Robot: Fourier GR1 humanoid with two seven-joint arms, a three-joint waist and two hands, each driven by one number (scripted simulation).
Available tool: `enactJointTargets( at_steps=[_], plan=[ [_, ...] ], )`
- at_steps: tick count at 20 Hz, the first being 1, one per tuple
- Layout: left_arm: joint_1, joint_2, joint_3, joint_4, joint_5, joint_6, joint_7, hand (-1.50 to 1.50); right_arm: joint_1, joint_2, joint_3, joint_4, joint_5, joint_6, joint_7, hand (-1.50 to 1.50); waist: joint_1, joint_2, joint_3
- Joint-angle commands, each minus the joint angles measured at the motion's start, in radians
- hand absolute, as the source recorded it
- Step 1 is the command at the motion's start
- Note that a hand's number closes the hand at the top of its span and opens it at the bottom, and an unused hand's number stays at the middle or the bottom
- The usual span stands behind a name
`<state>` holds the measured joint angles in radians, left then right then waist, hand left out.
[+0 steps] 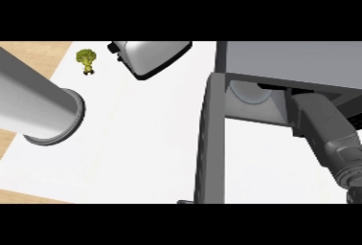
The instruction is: Pick up the milk, place it into the microwave and close the microwave
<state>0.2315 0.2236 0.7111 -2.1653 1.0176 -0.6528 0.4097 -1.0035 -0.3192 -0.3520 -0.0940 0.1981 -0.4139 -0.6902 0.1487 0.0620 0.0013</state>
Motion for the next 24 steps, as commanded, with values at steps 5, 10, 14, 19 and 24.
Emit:
enactJointTargets(
  at_steps=[5, 10, 14, 19, 24],
  plan=[
    [-0.022, 0.012, -0.003, 0.027, -0.021, -0.005, 0.001, -1.50, -0.036, -0.077, 0.018, 0.007, 0.017, 0.013, 0.014, 1.50, 0.026, 0.029, 0.007],
    [-0.028, 0.012, -0.006, 0.020, -0.038, -0.007, 0.001, -1.50, -0.040, -0.087, 0.017, 0.021, 0.007, 0.003, 0.003, 1.50, 0.042, 0.033, 0.008],
    [-0.045, 0.029, 0.007, 0.030, -0.067, -0.023, -0.007, -1.50, -0.035, -0.115, 0.022, 0.022, 0.007, 0.019, -0.008, 1.50, 0.033, 0.036, 0.008],
    [-0.062, 0.023, -0.016, 0.042, -0.088, -0.028, -0.004, -1.50, -0.048, -0.100, 0.020, 0.029, 0.000, 0.019, -0.001, 1.50, 0.035, 0.043, 0.008],
    [-0.080, 0.035, -0.015, 0.061, -0.096, -0.030, -0.006, -1.50, -0.097, -0.048, -0.004, 0.000, -0.034, 0.117, -0.031, -1.50, 0.047, 0.036, 0.011]
  ],
)
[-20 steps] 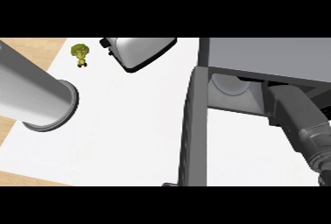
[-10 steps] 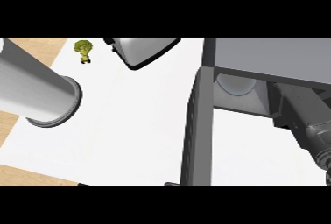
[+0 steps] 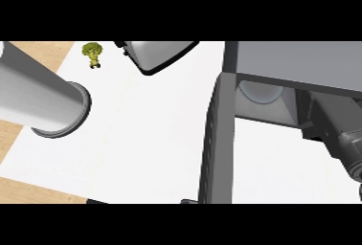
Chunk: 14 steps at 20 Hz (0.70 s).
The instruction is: Pick up the milk, place it into the microwave and close the microwave
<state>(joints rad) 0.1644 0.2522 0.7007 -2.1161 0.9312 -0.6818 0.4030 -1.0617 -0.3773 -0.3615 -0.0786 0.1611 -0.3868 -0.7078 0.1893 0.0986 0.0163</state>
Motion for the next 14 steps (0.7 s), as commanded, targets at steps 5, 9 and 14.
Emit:
enactJointTargets(
  at_steps=[5, 9, 14],
  plan=[
    [-0.043, 0.006, -0.025, 0.020, -0.039, -0.008, -0.001, -1.50, -0.089, 0.032, 0.095, 0.035, 0.090, 0.083, 0.100, -1.50, 0.029, -0.003, -0.012],
    [-0.046, -0.008, -0.041, 0.029, -0.064, -0.018, -0.003, -1.50, -0.112, 0.085, 0.100, 0.031, 0.092, -0.007, 0.137, -1.50, 0.028, -0.014, -0.014],
    [-0.056, -0.001, -0.064, 0.051, -0.063, -0.014, 0.014, -1.50, -0.156, 0.132, 0.092, 0.021, 0.078, -0.061, 0.178, -1.50, 0.026, -0.022, -0.013]
  ],
)
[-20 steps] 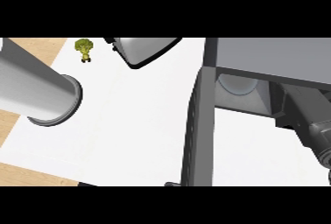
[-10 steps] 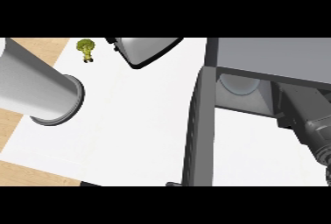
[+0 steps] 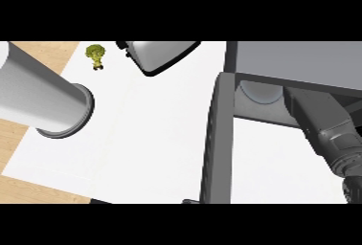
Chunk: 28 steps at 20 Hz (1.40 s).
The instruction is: Pick up the milk, place it into the microwave and close the microwave
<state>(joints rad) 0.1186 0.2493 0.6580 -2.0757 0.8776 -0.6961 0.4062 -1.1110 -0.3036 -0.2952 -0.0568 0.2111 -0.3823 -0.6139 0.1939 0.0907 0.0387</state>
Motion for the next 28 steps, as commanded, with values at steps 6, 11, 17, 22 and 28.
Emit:
enactJointTargets(
  at_steps=[6, 11, 17, 22, 28],
  plan=[
    [0.003, 0.003, -0.033, 0.036, -0.026, -0.042, 0.011, -1.50, -0.112, 0.067, 0.019, -0.029, 0.012, -0.056, 0.046, -1.50, 0.020, -0.020, -0.036],
    [0.011, -0.052, -0.061, 0.029, -0.060, -0.043, 0.000, -1.50, -0.103, 0.073, -0.020, -0.048, -0.027, -0.120, 0.019, -1.50, -0.012, -0.029, -0.036],
    [0.052, -0.085, -0.070, 0.040, -0.093, -0.092, -0.014, -1.50, -0.074, 0.048, 0.008, -0.021, 0.001, -0.107, 0.005, -1.50, -0.051, -0.043, -0.038],
    [0.077, -0.140, -0.101, 0.024, -0.130, -0.115, -0.025, -1.50, -0.047, 0.029, -0.002, -0.019, -0.014, -0.014, -0.005, -1.50, -0.096, -0.055, -0.036],
    [0.111, -0.204, -0.174, 0.030, -0.161, -0.226, -0.058, -1.50, -0.018, 0.035, -0.036, -0.042, -0.059, 0.184, -0.035, -1.50, -0.132, -0.069, -0.037]
  ],
)
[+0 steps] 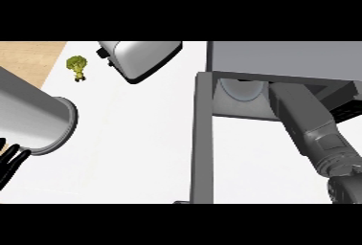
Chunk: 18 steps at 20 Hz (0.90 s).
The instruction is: Pick up the milk, place it into the microwave and close the microwave
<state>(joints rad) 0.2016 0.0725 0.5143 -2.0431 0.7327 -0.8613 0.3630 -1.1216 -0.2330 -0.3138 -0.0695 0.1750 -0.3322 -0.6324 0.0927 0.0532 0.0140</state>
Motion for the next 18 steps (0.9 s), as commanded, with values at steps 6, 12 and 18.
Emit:
enactJointTargets(
  at_steps=[6, 12, 18],
  plan=[
    [0.095, -0.071, -0.148, 0.033, -0.068, -0.161, 0.000, -1.50, 0.104, 0.035, -0.050, -0.043, -0.072, 0.326, -0.109, -1.50, -0.069, -0.046, -0.013],
    [0.039, -0.072, -0.177, 0.075, -0.201, -0.189, -0.062, -1.50, 0.225, 0.140, -0.080, -0.080, -0.130, 0.411, -0.197, -1.50, -0.090, -0.054, -0.014],
    [-0.042, -0.072, -0.246, 0.134, -0.387, -0.121, -0.155, -1.50, 0.389, 0.178, -0.023, -0.153, -0.114, 0.485, -0.240, -1.50, -0.119, -0.063, -0.015]
  ],
)
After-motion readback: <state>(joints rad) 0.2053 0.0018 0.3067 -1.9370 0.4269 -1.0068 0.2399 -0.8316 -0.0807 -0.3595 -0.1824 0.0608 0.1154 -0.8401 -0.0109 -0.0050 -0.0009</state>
